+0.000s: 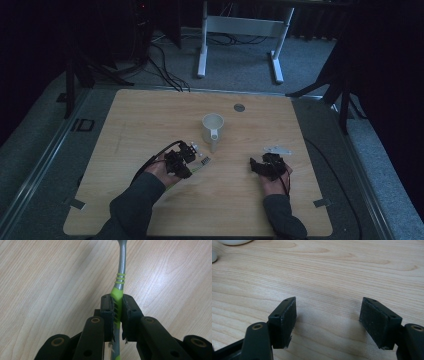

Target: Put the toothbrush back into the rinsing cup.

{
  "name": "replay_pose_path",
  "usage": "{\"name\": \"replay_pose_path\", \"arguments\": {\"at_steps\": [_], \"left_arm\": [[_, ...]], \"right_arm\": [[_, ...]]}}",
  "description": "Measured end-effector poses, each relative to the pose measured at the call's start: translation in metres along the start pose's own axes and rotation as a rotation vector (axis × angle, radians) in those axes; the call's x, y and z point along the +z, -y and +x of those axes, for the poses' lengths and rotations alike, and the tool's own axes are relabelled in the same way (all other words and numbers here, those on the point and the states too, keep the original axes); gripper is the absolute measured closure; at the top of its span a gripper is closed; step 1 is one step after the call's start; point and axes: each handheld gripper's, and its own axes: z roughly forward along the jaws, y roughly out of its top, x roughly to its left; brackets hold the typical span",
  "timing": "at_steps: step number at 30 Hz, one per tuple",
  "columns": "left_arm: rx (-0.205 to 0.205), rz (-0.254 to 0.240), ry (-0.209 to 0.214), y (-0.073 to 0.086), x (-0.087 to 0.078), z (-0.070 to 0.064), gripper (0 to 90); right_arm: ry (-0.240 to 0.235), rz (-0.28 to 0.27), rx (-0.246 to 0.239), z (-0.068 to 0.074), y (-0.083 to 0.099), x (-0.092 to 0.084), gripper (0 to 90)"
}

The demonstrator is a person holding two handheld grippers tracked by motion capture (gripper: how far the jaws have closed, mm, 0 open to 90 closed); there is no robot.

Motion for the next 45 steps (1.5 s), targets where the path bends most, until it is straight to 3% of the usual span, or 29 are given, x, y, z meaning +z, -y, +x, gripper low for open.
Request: {"name": "replay_pose_path", "arguments": {"at_steps": [14, 37, 45], "left_arm": [[-0.064, -0.095, 0.007, 0.004, -0.013, 0.009, 80.9], [-0.133, -0.245, -0.064, 0.010, -0.028, 0.016, 80.9], [-0.147, -0.272, -0.079, 0.011, -0.032, 0.018, 80.8]], "right_arm": [[0.000, 0.000, 0.000, 0.000, 0.000, 0.000, 29.3], [0.000, 0.000, 0.001, 0.000, 0.000, 0.000, 29.4], [0.000, -0.001, 0.003, 0.000, 0.000, 0.000, 29.3]]}}
